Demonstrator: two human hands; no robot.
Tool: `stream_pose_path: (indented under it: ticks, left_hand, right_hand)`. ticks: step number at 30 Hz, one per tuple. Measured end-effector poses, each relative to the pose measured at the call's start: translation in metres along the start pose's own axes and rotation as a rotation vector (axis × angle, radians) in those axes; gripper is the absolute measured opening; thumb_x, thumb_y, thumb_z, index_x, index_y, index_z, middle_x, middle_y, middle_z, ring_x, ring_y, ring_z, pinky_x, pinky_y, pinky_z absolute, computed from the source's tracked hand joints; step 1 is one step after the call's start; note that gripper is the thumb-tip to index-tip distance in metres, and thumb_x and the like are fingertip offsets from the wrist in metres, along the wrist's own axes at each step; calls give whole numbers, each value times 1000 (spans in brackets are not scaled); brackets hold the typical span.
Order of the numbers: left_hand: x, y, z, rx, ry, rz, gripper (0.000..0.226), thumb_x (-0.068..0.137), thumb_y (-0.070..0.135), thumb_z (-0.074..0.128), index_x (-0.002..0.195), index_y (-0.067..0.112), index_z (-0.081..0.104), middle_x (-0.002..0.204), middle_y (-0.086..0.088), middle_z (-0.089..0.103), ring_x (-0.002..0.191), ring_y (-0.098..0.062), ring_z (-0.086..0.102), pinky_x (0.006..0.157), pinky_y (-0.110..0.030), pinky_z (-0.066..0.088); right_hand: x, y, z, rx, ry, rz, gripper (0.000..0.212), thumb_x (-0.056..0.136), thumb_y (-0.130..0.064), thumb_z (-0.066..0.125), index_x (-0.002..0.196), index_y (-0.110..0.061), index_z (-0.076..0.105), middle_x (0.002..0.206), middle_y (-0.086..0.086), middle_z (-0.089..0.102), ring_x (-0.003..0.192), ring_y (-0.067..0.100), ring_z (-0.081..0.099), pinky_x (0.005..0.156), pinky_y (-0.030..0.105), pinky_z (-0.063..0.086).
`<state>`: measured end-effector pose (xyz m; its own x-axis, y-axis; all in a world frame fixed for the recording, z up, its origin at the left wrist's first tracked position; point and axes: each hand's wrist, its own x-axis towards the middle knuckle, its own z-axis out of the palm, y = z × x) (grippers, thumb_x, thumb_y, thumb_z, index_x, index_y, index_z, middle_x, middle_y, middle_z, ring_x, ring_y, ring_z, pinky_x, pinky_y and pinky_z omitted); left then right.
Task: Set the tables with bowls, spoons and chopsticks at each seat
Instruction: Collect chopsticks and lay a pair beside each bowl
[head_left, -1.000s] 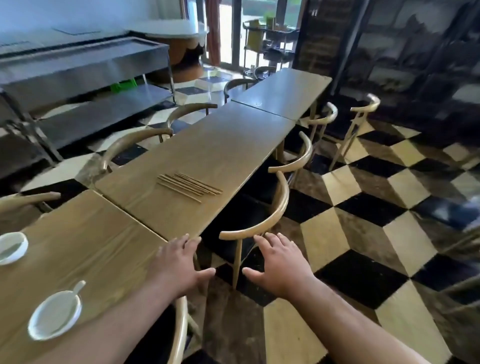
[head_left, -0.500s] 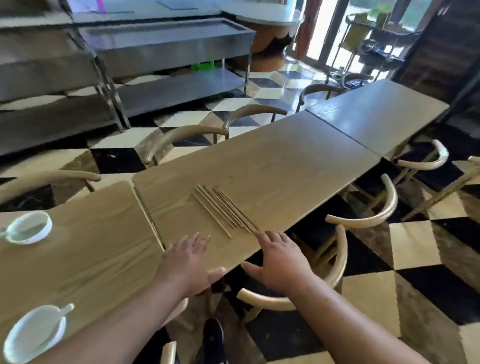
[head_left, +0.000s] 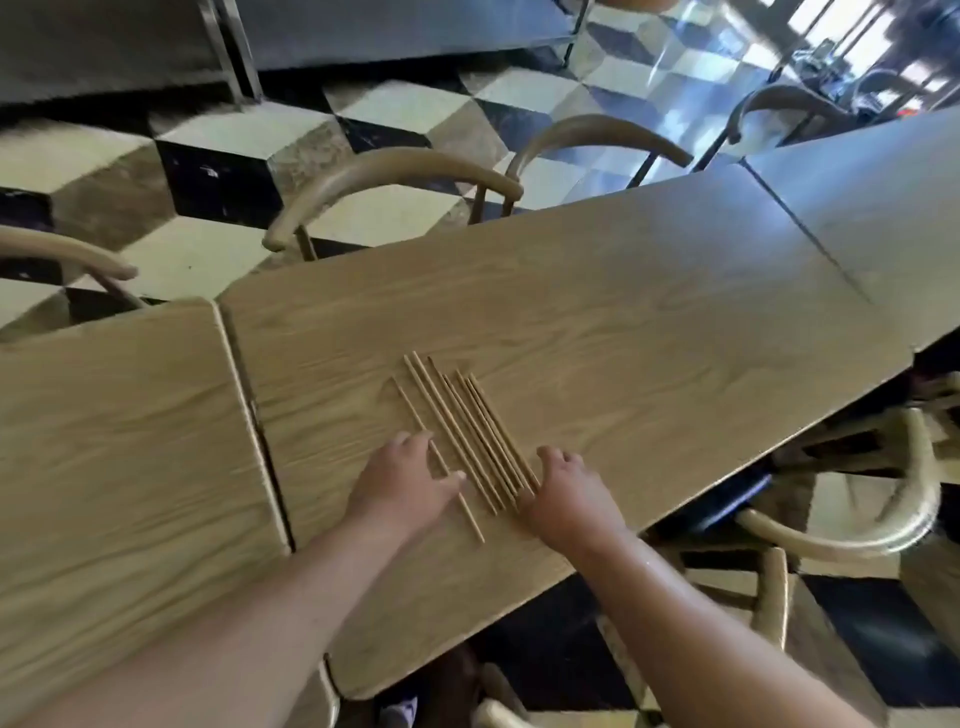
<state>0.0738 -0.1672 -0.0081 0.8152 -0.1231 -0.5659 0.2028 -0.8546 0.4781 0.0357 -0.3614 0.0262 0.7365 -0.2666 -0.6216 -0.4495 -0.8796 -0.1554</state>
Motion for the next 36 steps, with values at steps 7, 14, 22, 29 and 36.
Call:
stream_pose_path:
  ticks: [7, 14, 22, 29, 36]
  left_hand:
    - [44, -11, 21, -479, 153, -367, 42, 94, 50, 74, 125, 23, 71, 107, 7, 74, 96, -21, 69, 77, -31, 48]
    - [56, 3, 44, -808, 7, -412, 29, 100, 18, 55, 78, 24, 74, 98, -10, 79, 85, -29, 75, 87, -39, 63]
    - [58, -7, 51, -811, 20, -335, 35, 74, 28, 46, 71, 26, 81, 88, -9, 84, 98, -40, 77, 96, -58, 60]
    - [37, -5, 42, -535, 21, -292, 35, 95, 23, 52, 73, 21, 79, 82, -1, 79, 90, -31, 72, 82, -41, 56]
    - [22, -5, 47, -303, -115, -202, 27, 104, 31, 59, 84, 38, 75, 111, 8, 77, 108, -20, 67, 93, -31, 49]
  right_hand:
    - [54, 2, 17, 3, -11, -62, 49, 98, -31, 59, 146, -23, 50, 140, 5, 53, 124, 27, 57, 104, 42, 53]
    - [81, -32, 20, 100, 1, -159, 38, 97, -26, 55, 134, -15, 60, 133, 11, 60, 112, 33, 66, 93, 38, 53]
    - [82, -48, 30, -37, -40, -165, 71, 90, -54, 76, 135, -8, 45, 135, 13, 51, 129, 34, 52, 102, 44, 49]
    - [78, -57, 36, 71, -17, -164, 60, 96, -50, 58, 133, -4, 45, 134, 15, 50, 127, 38, 51, 100, 47, 47]
    - [81, -54, 37, -5, -1, -172, 46, 97, -35, 68, 127, -9, 44, 131, 12, 53, 120, 35, 60, 90, 40, 51]
